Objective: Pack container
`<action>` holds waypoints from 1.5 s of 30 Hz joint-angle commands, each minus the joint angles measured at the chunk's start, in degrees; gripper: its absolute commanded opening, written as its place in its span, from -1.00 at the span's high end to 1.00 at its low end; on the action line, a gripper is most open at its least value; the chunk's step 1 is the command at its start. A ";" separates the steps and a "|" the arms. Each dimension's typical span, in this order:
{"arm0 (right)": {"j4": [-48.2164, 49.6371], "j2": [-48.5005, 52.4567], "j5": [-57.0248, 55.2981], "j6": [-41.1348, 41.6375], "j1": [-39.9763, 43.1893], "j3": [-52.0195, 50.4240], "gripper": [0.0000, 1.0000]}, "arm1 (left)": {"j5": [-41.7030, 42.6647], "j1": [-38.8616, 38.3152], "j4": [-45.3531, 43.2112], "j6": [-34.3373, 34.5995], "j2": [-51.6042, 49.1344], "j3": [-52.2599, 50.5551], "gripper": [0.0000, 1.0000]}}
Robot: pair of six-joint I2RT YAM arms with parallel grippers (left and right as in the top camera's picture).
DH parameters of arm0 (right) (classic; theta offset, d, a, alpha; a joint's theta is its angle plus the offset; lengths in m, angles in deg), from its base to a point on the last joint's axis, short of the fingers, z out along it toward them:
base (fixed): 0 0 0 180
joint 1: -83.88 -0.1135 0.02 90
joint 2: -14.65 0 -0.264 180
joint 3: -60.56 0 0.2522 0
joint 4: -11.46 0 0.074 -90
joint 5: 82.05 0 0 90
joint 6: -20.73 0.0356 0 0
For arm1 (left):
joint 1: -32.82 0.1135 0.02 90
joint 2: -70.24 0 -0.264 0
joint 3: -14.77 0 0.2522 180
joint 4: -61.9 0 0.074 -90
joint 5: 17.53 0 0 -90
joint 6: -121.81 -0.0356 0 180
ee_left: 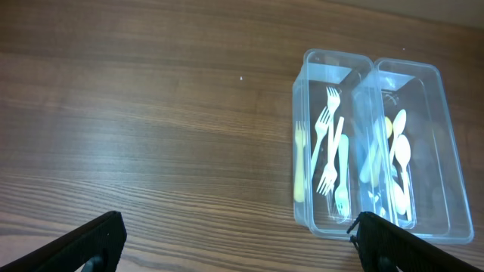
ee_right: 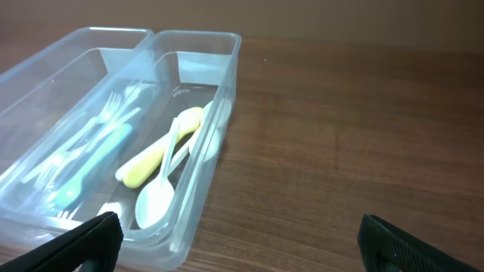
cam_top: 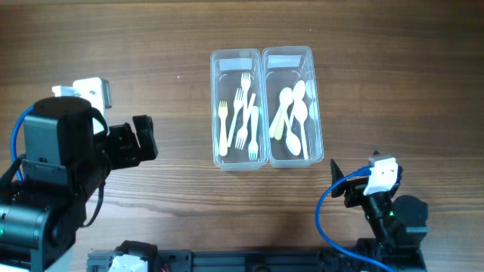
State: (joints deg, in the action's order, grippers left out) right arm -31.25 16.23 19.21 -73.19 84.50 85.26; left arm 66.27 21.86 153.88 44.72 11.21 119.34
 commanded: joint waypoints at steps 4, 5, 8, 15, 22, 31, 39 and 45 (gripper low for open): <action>3.72 -1.40 -1.20 1.01 -0.04 -2.73 -1.00 | -0.74 0.26 -0.13 -0.09 0.15 -0.02 -1.00; 3.69 -1.40 -1.20 1.05 -0.04 -2.75 -1.00 | -0.74 0.26 -0.13 -0.09 0.15 -0.04 -0.99; 3.67 -1.38 -1.18 1.05 -0.04 -2.75 -1.00 | -0.74 0.26 -0.13 -0.09 0.15 -0.02 -1.00; 3.67 -1.38 -1.18 1.07 -0.04 -2.75 -0.99 | -0.74 0.26 -0.13 -0.09 0.15 -0.02 -1.00; 3.65 -1.38 -1.18 1.05 -0.04 -2.75 -0.99 | -0.74 0.26 -0.13 -0.09 0.15 -0.02 -1.00; 3.67 -1.38 -1.18 1.03 -0.04 -2.75 -1.00 | 0.24 4.07 -6.16 1.38 8.09 -4.72 -1.00; 3.65 -1.38 -1.18 1.05 -0.04 -2.75 -1.00 | 5.55 12.22 -36.98 5.79 31.80 -41.31 -1.00; 3.67 -1.38 -1.18 1.05 -0.04 -2.75 -0.99 | 5.77 12.20 -48.94 6.05 46.47 -63.52 -1.00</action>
State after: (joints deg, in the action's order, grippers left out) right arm -27.89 15.42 18.78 -73.00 84.50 82.70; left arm 70.76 33.66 107.71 50.16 52.13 63.15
